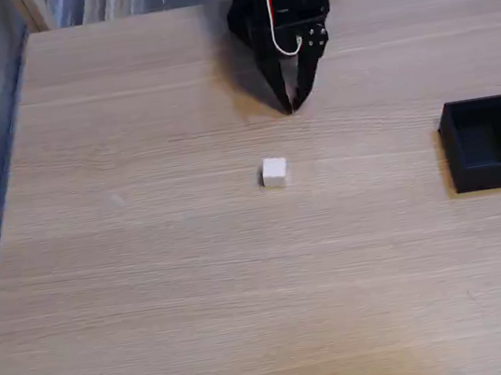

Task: Pick a white block and place it in the black box.

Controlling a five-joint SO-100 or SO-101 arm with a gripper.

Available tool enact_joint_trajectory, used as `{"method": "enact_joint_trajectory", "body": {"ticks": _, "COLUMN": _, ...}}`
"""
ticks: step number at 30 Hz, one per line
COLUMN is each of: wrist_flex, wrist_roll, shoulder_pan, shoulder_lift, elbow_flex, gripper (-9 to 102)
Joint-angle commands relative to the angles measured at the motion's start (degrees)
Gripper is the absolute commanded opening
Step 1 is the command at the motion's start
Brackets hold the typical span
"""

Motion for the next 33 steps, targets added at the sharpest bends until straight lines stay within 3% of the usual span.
{"method": "enact_joint_trajectory", "body": {"ticks": 1, "wrist_flex": 0.1, "wrist_roll": -0.4, "shoulder_pan": 0.2, "shoulder_lift": 0.3, "elbow_flex": 0.8, "gripper": 0}}
{"method": "enact_joint_trajectory", "body": {"ticks": 8, "wrist_flex": -0.4, "wrist_roll": -4.6, "shoulder_pan": 3.4, "shoulder_lift": -6.9, "elbow_flex": -6.7, "gripper": 0}}
{"method": "enact_joint_trajectory", "body": {"ticks": 21, "wrist_flex": -6.5, "wrist_roll": 0.4, "shoulder_pan": 4.8, "shoulder_lift": -32.6, "elbow_flex": -25.8, "gripper": 1}}
{"method": "enact_joint_trajectory", "body": {"ticks": 28, "wrist_flex": -13.5, "wrist_roll": 4.0, "shoulder_pan": 9.1, "shoulder_lift": -41.7, "elbow_flex": -28.7, "gripper": 15}}
{"method": "enact_joint_trajectory", "body": {"ticks": 33, "wrist_flex": -13.4, "wrist_roll": 3.0, "shoulder_pan": 12.5, "shoulder_lift": -46.9, "elbow_flex": -30.1, "gripper": 21}}
